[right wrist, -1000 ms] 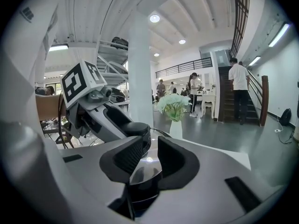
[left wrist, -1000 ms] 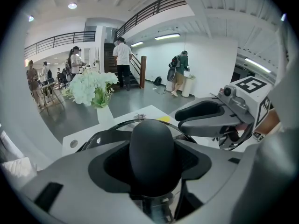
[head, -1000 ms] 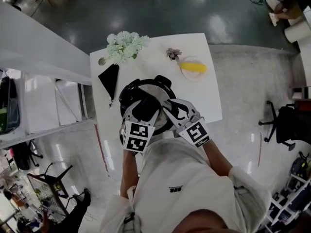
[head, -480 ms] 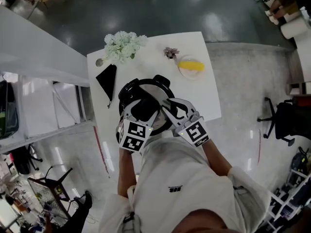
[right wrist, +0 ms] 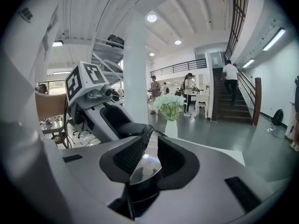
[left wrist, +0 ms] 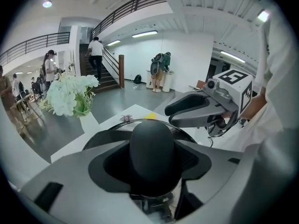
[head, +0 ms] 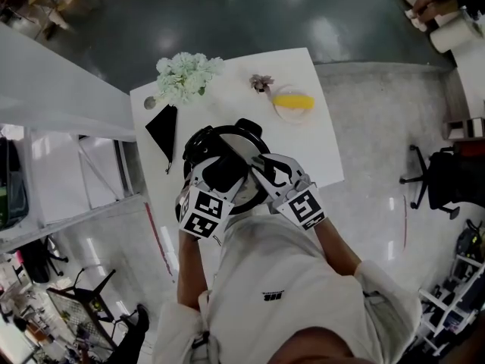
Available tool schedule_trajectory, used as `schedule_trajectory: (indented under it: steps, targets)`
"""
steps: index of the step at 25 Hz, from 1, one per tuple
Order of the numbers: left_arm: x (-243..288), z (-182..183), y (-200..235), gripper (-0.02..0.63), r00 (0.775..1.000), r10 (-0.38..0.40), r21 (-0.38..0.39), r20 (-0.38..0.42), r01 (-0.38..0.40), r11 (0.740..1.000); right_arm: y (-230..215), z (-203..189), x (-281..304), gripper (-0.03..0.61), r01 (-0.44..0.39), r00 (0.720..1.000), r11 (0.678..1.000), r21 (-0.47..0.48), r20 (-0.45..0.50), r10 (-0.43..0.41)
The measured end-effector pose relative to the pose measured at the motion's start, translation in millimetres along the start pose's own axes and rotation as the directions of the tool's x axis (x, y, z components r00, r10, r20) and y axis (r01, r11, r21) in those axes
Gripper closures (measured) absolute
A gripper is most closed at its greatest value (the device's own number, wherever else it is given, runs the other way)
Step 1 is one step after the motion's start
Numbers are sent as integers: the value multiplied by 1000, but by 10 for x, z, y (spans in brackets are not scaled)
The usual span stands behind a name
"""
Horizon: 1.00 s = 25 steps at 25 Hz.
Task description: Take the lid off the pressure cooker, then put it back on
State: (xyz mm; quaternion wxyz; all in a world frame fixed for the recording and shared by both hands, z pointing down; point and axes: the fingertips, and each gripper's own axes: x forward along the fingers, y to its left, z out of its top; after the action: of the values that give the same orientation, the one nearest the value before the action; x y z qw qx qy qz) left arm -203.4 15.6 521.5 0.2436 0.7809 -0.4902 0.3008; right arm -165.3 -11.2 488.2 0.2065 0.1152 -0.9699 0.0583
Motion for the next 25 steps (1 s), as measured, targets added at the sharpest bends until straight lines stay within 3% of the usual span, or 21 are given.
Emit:
schedule_trajectory:
  steps: [15,25]
  targets:
    - [9,-2,-31,328,995,-96,100,-6,96,990,1,-28,-48,477,84,996,996,32,9,-84]
    - [9,5,-46,327,995,-101,114,-4,101,988,-12,-26,-111,477,124,992,992,22,32,-125]
